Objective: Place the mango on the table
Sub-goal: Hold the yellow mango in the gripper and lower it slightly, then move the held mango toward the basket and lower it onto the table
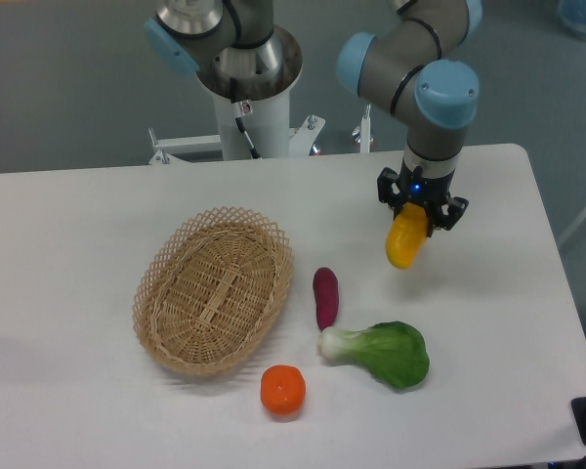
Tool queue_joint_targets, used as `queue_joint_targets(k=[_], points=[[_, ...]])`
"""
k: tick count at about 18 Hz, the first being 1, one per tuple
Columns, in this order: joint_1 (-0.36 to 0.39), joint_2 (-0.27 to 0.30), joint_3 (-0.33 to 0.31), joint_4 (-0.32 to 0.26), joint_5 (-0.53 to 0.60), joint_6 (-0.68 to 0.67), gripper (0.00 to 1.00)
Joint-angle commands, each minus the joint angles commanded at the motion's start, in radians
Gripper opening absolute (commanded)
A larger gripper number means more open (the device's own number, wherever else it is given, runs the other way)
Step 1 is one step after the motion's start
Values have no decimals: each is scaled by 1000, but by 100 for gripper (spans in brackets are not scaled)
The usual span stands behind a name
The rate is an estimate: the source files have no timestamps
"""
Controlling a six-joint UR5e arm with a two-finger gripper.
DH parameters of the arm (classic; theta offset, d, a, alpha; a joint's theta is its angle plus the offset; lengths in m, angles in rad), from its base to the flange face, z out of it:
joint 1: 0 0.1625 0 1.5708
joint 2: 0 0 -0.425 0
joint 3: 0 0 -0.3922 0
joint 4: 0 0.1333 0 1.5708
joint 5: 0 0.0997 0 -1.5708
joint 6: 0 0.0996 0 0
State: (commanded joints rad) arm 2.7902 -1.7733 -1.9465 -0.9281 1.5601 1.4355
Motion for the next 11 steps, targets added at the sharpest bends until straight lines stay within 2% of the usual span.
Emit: queue_joint_targets(k=[7,11], points=[[15,48,-104,8,2,114,41],[14,64,-172,63,2,121,45]])
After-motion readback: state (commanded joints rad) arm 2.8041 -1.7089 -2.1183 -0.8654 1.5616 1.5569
